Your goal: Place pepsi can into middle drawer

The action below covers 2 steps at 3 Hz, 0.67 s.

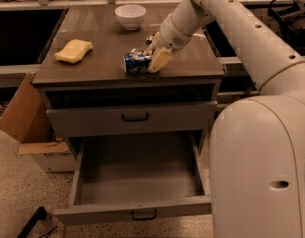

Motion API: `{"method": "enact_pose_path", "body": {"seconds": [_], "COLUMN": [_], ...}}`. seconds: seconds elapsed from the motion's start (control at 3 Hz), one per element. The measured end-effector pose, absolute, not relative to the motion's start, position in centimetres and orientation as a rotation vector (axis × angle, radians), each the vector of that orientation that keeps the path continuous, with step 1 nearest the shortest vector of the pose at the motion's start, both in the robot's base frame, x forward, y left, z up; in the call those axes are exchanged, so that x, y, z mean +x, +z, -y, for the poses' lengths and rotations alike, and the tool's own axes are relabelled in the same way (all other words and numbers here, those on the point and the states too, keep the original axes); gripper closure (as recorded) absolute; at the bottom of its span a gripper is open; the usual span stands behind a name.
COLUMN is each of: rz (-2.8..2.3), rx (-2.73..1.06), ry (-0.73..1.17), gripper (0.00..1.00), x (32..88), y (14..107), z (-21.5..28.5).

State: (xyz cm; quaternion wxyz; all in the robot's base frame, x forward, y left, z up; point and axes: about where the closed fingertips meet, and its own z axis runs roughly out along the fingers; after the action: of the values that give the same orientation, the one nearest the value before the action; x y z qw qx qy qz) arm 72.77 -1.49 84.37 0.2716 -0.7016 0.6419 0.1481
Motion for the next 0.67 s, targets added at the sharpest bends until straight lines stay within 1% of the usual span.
{"method": "enact_pose_path", "body": {"seconds": [0.33, 0.67], "rz": [-1.722, -1.709], "rx": [-1.879, -1.847], "ry": [0.403, 0.412], "gripper": [0.73, 0.95], "x": [72.1, 69.2], "y": [84.7, 85.9], "z": [1.6, 2.3]}}
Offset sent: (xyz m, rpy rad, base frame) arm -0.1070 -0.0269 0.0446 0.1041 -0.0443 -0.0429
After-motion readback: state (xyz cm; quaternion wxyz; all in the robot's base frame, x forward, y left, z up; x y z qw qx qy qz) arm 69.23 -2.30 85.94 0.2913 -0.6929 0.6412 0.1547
